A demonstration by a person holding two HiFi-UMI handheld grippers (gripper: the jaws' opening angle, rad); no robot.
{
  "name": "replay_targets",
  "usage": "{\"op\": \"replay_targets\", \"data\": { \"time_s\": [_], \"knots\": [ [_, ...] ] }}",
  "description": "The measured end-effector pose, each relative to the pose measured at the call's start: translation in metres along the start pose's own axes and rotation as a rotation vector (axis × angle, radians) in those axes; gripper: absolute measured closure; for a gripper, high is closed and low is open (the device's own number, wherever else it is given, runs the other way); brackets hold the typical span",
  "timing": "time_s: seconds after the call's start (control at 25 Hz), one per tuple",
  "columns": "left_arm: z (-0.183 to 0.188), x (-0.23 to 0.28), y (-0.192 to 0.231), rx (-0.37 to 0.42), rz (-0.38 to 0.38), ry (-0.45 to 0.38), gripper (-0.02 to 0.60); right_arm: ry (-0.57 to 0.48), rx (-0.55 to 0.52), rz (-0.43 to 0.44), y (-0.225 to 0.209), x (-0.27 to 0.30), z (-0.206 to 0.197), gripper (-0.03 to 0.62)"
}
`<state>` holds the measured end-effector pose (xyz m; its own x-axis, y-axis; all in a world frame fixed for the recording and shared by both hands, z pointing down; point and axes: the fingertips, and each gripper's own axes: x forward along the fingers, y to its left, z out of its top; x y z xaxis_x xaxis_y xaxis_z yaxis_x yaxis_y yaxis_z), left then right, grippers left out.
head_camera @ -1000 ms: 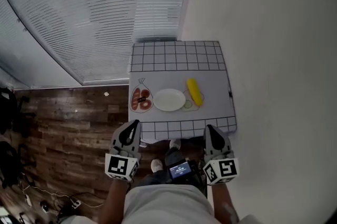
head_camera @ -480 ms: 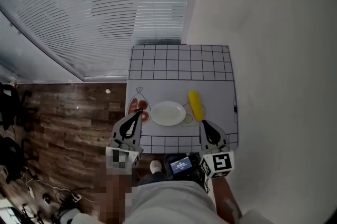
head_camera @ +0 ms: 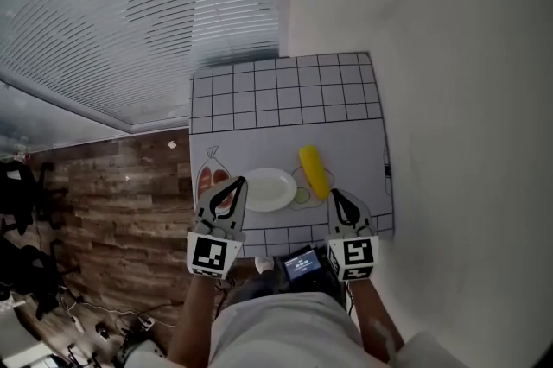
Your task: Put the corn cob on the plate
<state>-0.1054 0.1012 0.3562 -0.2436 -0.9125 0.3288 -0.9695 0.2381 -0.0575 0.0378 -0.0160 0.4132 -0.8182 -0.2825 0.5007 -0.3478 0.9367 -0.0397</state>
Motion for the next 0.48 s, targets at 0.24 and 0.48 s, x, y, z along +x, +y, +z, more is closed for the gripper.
{"op": "replay_targets", "data": {
  "time_s": [0.24,0.48],
  "knots": [
    [-0.003,0.029,-0.019,0.103,-0.067,0.05,0.574,0.032,0.023,-0.004,-0.013,0.01,-0.01,0.588],
    [0.006,0.049,-0.033,0.243,-0.119,0.067,0.574,0.038,0.054,0.003,-0.017,0.019,-0.019,0.588]
  ]
}}
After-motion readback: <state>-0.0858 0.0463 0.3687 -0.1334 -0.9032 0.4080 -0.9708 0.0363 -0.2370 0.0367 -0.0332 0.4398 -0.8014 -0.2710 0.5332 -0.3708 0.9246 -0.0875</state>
